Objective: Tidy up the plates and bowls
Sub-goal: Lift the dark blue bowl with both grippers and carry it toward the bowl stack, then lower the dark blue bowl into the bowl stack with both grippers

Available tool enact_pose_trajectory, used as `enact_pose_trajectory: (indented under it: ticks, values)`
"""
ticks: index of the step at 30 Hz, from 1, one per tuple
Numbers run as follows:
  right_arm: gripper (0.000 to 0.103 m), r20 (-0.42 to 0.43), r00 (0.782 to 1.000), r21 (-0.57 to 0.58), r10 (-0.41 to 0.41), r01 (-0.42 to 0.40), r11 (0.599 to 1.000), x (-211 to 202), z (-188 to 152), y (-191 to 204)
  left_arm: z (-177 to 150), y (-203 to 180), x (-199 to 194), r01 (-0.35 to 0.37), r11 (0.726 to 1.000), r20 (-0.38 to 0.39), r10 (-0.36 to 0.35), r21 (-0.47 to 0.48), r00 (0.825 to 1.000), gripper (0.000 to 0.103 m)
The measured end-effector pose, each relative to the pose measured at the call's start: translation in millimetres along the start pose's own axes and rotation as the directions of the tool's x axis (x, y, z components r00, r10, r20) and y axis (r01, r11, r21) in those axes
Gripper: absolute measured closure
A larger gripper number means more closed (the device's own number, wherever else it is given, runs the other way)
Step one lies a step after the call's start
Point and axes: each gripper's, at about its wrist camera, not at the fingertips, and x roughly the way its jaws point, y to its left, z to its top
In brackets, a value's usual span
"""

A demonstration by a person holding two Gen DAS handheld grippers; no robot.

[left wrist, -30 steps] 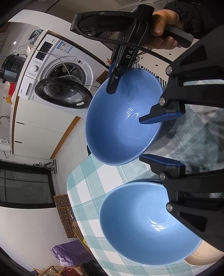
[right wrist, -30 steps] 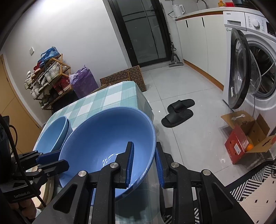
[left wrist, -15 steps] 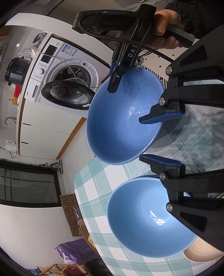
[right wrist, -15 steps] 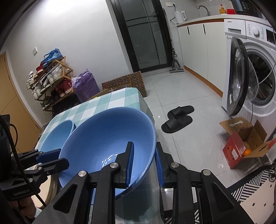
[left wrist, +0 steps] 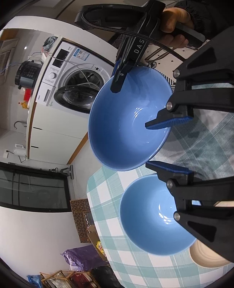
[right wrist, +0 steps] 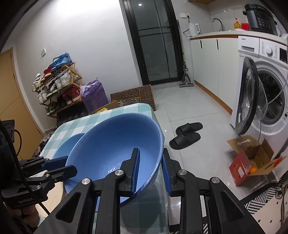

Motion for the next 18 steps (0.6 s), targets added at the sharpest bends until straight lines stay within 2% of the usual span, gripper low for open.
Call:
enact_pose_trajectory:
  ticks: [18]
  values:
    - [0.078, 0.023, 0.999, -0.067, 0.039, -0.038, 0.997, -12, 18, 65, 0, 37, -51, -0.046, 0.998, 0.088, 0.049, -0.039, 0.995, 0.068]
